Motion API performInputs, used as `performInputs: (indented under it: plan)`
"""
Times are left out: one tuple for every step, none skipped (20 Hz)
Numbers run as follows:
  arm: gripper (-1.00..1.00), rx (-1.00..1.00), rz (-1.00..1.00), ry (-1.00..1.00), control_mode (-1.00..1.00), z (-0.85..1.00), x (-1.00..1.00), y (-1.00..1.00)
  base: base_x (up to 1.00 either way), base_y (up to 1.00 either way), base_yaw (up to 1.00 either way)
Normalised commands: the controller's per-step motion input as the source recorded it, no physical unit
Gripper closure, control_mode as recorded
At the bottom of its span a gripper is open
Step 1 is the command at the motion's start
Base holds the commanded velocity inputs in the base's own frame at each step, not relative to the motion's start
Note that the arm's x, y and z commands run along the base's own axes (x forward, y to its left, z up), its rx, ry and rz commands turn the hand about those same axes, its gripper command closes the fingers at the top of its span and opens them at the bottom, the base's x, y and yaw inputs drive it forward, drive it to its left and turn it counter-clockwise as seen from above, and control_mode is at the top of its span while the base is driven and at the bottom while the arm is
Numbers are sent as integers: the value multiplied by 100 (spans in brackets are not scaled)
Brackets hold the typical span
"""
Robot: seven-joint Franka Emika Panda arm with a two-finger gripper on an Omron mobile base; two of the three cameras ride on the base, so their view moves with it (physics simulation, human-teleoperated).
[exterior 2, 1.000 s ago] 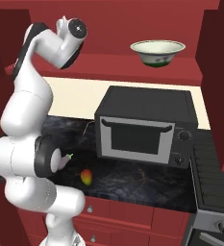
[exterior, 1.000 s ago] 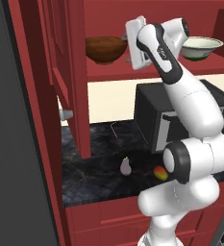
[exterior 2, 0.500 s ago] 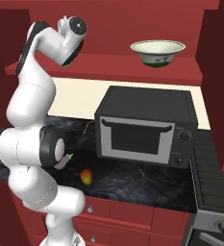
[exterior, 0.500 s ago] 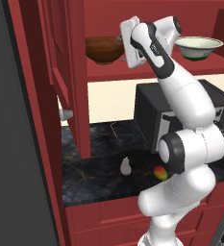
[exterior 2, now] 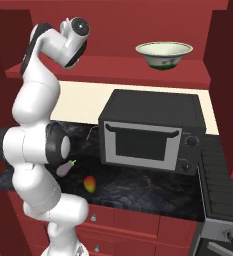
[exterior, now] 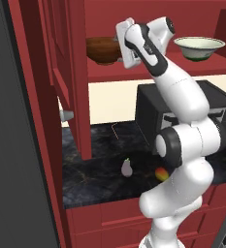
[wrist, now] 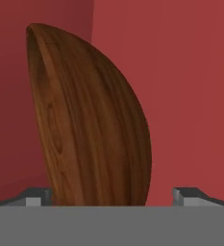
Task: Pick both bowls and place them on the counter. Then place the mango in one bowl and place the eggplant in the other bowl.
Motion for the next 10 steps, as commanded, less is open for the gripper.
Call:
performInputs:
  plan:
    - [-100,0,1,0,-100,-2,25,7,0,0,0]
    - [-100,-1,1,0,-100,-5,20,6,0,0,0]
    - [-100,-3,1,1,-100,-9,19,6,0,0,0]
    - [-100,-2,1,0,-100,-10,18,6,0,0,0]
    - [-100,-2,1,0,-100,-7,22,6,0,0,0]
    - [-100,-1,2,0,-100,-5,24,5,0,0,0]
    - [-100,-1,2,0,-100,-3,20,5,0,0,0]
    - [100,-3,2,0,-100,-5,8,6,0,0,0]
    - [100,-4,4,0,-100,-7,0,4,0,0,0]
    - [100,-3,6,0,-100,-9,-6,0,0,0,0]
